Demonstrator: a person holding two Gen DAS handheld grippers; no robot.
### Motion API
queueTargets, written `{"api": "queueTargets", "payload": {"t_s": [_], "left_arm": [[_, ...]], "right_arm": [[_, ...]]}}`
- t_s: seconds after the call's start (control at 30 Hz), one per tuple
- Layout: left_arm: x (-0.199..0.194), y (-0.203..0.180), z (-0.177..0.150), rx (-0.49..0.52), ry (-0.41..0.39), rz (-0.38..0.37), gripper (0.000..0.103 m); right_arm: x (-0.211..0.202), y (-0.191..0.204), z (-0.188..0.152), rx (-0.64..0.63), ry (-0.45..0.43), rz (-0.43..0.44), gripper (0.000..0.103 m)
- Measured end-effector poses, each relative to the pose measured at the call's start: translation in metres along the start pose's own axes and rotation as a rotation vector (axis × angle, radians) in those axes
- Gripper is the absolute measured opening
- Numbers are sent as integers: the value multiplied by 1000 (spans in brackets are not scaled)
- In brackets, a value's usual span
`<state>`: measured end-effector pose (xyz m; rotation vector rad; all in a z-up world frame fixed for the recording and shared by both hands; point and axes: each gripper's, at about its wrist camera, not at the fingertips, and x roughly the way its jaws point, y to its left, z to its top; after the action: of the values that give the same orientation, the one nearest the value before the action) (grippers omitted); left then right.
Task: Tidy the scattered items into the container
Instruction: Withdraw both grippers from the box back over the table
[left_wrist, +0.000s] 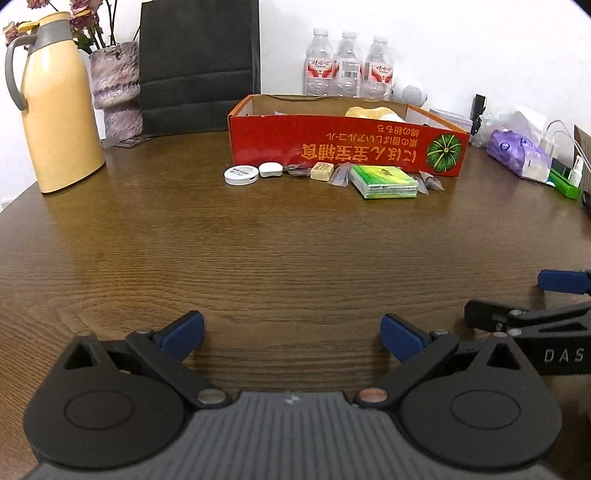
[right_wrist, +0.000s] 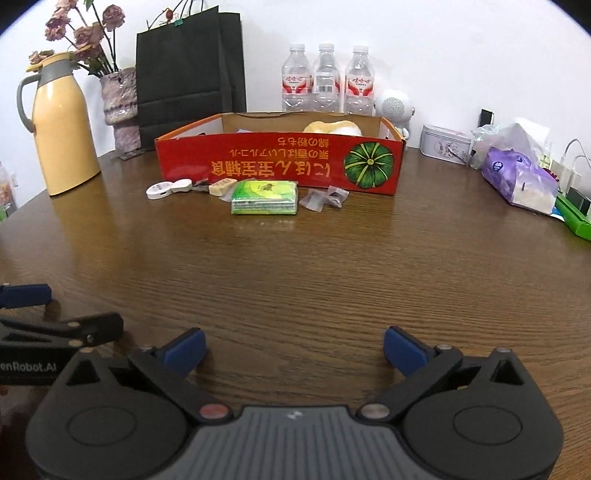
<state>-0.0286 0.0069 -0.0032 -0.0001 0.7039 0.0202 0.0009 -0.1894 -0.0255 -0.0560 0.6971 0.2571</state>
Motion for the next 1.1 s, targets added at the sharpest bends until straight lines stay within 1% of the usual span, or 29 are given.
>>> {"api": "queueTargets", "payload": {"t_s": [1.1], "left_arm": [[0, -3, 1, 6, 1, -2, 103]], "right_arm": [[1, -1, 3, 7, 1, -7, 103]]}}
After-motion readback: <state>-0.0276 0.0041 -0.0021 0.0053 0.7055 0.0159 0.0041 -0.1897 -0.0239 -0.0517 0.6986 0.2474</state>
